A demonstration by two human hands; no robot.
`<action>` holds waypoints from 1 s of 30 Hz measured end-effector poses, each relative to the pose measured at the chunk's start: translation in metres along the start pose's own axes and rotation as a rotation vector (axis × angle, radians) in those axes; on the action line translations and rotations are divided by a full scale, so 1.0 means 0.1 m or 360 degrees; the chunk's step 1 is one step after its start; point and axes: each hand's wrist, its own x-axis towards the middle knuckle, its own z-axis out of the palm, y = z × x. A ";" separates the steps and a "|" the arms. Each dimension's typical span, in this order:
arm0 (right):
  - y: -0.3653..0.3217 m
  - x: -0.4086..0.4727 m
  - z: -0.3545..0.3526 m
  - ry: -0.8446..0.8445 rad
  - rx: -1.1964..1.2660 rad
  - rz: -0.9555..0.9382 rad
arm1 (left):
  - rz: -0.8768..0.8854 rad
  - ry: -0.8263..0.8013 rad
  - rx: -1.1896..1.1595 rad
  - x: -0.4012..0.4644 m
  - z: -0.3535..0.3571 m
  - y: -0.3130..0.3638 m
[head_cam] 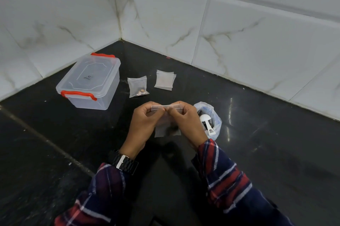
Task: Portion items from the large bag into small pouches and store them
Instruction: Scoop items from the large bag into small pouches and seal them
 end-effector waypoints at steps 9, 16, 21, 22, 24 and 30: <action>0.01 0.07 0.01 -0.0055 0.0625 0.0147 | -0.0200 0.0192 -0.0287 0.06 -0.06 0.01; -0.01 0.18 0.07 -0.0069 0.0627 0.0197 | -0.0203 0.0191 -0.0270 0.16 -0.11 0.01; 0.02 0.29 0.12 -0.0161 0.0620 0.0226 | -0.0193 0.0217 -0.0290 0.26 -0.19 -0.06; 0.03 0.31 0.14 -0.0148 0.0626 0.0232 | -0.0187 0.0255 -0.0263 0.29 -0.22 -0.09; 0.05 0.34 0.20 -0.0094 0.0604 0.0220 | -0.0194 0.0305 -0.0227 0.33 -0.26 -0.12; 0.01 0.53 0.37 0.0037 0.0563 0.0250 | -0.0135 0.0374 -0.0107 0.45 -0.34 -0.14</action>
